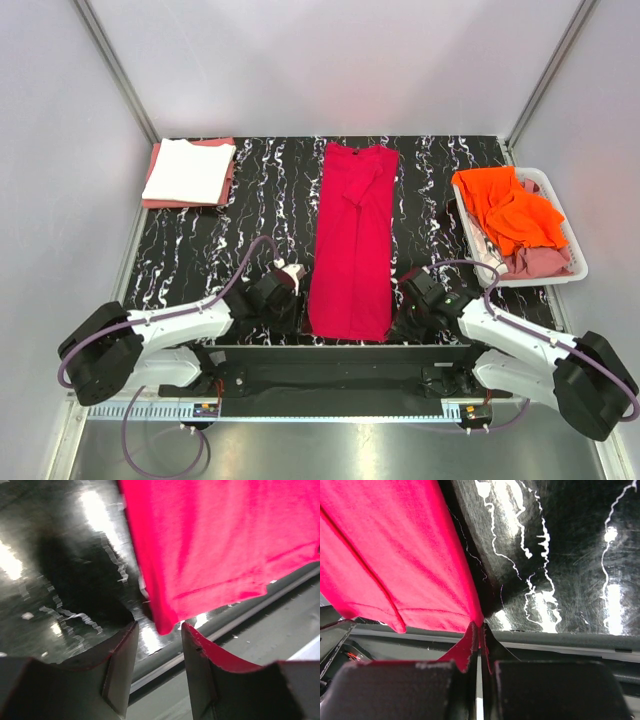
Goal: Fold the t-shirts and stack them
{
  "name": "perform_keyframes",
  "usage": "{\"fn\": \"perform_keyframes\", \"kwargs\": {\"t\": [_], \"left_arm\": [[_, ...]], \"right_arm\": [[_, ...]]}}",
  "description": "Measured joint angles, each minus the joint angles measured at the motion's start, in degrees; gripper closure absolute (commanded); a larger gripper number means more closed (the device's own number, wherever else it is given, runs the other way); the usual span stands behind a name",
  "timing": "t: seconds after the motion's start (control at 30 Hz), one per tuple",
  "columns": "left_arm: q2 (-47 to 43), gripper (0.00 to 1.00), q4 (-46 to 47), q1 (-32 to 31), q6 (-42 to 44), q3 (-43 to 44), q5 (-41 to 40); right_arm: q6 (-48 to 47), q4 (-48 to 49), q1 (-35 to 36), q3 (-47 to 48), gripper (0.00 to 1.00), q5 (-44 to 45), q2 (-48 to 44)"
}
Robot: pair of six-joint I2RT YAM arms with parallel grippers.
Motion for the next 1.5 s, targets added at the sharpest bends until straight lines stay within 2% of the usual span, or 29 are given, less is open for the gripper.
{"fn": "perform_keyframes", "kwargs": {"t": [0.03, 0.1, 0.2, 0.27, 0.3, 0.33, 0.5, 0.73, 1.0, 1.17, 1.3, 1.5], "left_arm": [[0.5, 0.55, 1.0, 0.0, 0.0, 0.0, 0.5], [1.4, 0.63, 2.4, 0.0, 0.0, 0.0, 1.5], [2.8, 0.81, 4.0, 0.0, -0.4, -0.1, 2.1], [3.4, 0.87, 4.1, 0.0, -0.5, -0.1, 2.2], [3.7, 0.96, 4.2, 0.0, -0.7, -0.1, 2.3], [3.7, 1.00, 4.4, 0.0, -0.9, -0.1, 2.4], [3.3, 1.00, 4.3, -0.6, -1.6, -0.2, 2.8], [-1.6, 1.00, 2.9, -4.0, -5.2, -0.7, 2.9], [0.4, 1.00, -0.4, -2.1, -4.7, 2.7, 2.8], [5.5, 1.00, -1.9, 3.2, -1.7, 10.0, 3.2], [11.3, 1.00, -3.3, 6.6, 1.4, 17.3, 3.3], [22.6, 1.00, -6.5, 11.9, 6.3, 30.2, 3.7]], "right_arm": [[0.0, -0.2, 0.0, 0.0, 0.99, 0.0, -0.3], [0.0, -0.5, 0.0, -0.1, 0.99, 0.0, -1.0], [0.0, -0.6, 0.0, -0.3, 1.00, 0.0, -1.9], [0.0, -0.7, 0.0, -0.6, 1.00, 0.0, -2.6], [0.0, -0.7, 0.0, -0.8, 1.00, 0.0, -2.9], [0.0, -0.6, 0.0, -1.0, 1.00, 0.0, -3.3], [0.0, -1.9, 0.0, -1.5, 1.00, 0.0, -5.5], [0.0, -8.4, 0.0, -0.5, 1.00, 1.1, -9.8], [-3.1, -11.3, 0.0, 4.1, 1.00, 4.6, -9.2], [-8.5, -10.9, 0.0, 12.4, 1.00, 8.9, -0.7], [-15.5, -10.3, -1.2, 20.0, 1.00, 10.9, 10.2], [-25.7, -8.1, -8.7, 31.3, 1.00, 11.4, 24.1]]}}
